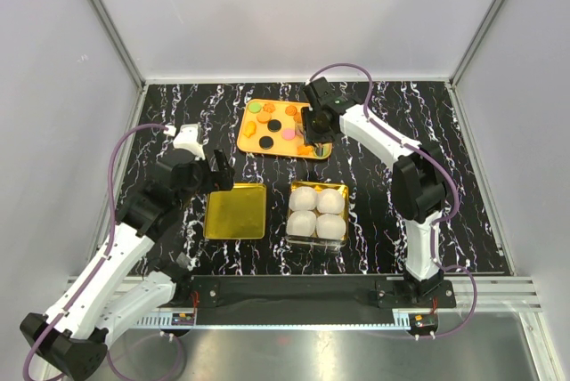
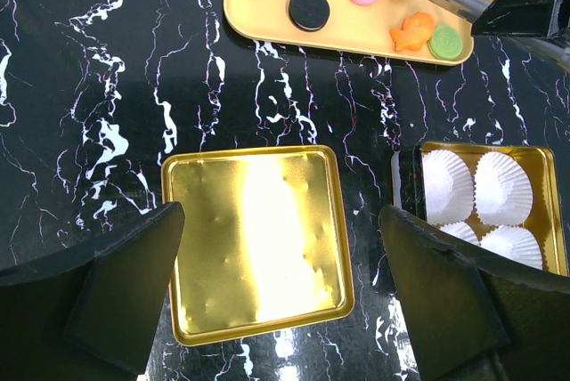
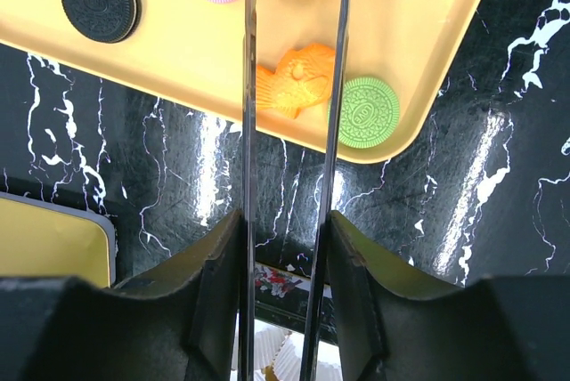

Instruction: Pack the cookies

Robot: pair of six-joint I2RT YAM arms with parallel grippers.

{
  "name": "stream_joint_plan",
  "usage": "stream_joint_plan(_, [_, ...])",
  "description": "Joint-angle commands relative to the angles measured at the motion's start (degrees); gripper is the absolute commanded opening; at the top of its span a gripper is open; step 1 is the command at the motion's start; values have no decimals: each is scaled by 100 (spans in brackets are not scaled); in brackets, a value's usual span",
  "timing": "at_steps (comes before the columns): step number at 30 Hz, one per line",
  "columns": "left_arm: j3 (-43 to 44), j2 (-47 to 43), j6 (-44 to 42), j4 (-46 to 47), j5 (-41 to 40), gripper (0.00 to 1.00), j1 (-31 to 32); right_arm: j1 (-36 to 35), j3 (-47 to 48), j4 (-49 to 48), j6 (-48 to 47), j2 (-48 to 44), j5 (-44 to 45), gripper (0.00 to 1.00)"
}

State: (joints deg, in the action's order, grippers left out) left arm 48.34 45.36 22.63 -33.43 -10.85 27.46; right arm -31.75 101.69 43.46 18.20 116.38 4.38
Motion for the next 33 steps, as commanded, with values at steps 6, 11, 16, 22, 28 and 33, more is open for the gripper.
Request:
stream_joint_plan(6, [88, -80, -66, 153, -136, 99, -31, -33, 378, 198, -97, -335, 89, 43])
stream_joint_plan(11, [80, -72, -66, 170, -110, 99, -31, -33, 439, 294, -115, -405, 133, 43])
stream_joint_plan(16, [88, -80, -66, 161, -110, 99, -31, -33, 571, 400, -132, -440, 168, 43])
stream_joint_plan(22, [88, -72, -66, 153, -119, 99, -31, -25, 747, 514, -150, -449, 238, 44])
stream_joint_plan(28, [80, -45, -66, 161, -110, 99, -31, -33, 747, 610, -158, -580, 124, 44])
stream_joint_plan(33, [79, -19, -57, 170, -93, 99, -31, -33, 782, 830, -185, -809, 36, 44])
